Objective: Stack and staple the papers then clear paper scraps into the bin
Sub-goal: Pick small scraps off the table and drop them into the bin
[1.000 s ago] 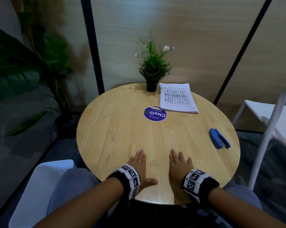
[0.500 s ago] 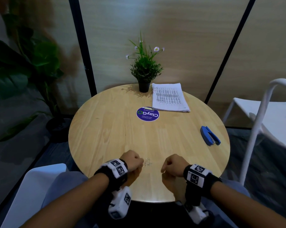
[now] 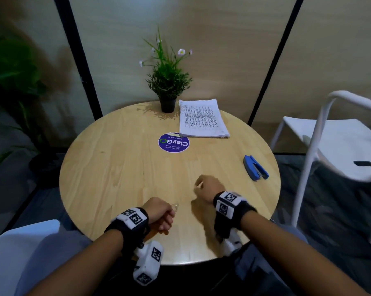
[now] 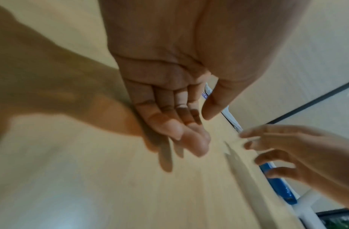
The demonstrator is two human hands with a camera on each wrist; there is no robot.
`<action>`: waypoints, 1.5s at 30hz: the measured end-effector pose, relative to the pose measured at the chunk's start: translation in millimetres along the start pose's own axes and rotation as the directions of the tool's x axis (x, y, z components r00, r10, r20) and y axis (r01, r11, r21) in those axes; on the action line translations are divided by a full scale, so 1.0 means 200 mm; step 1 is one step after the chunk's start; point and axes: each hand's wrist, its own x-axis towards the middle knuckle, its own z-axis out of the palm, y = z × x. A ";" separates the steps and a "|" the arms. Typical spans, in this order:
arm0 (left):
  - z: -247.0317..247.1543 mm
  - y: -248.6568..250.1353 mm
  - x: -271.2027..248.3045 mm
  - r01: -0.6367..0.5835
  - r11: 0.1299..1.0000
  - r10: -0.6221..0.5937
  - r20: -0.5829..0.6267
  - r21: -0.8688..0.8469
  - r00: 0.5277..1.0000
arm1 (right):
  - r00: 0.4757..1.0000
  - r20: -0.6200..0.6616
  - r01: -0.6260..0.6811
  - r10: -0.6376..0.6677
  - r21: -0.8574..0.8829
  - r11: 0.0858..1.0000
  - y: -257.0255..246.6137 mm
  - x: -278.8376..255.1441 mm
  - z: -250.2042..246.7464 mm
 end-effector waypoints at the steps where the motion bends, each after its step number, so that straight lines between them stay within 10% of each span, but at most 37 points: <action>1: -0.02 -0.02 0.01 -0.022 1.000 0.022 -0.007 -0.004 1.000 | 0.996 -0.089 -0.031 0.024 -0.069 0.997 0.07 0.03 -0.07; 8: -0.05 0.01 0.04 -0.082 0.994 0.078 0.055 0.069 0.995 | 0.900 -0.244 -0.411 0.362 -0.192 0.891 0.56 0.19 -0.37; 23: -0.06 0.01 0.08 -0.196 0.940 0.217 -0.048 0.278 0.975 | 0.973 -0.176 0.129 -0.151 -0.129 0.983 0.14 0.15 -0.08; 33: -0.07 0.00 0.10 -0.220 0.770 0.332 -0.081 0.599 0.940 | 0.982 -0.187 -0.036 0.041 0.030 0.999 0.25 0.24 -0.26; 45: -0.03 0.01 0.17 -0.277 0.798 0.390 -0.110 0.535 0.914 | 0.905 -0.289 -0.345 0.312 -0.071 0.936 0.65 0.30 -0.43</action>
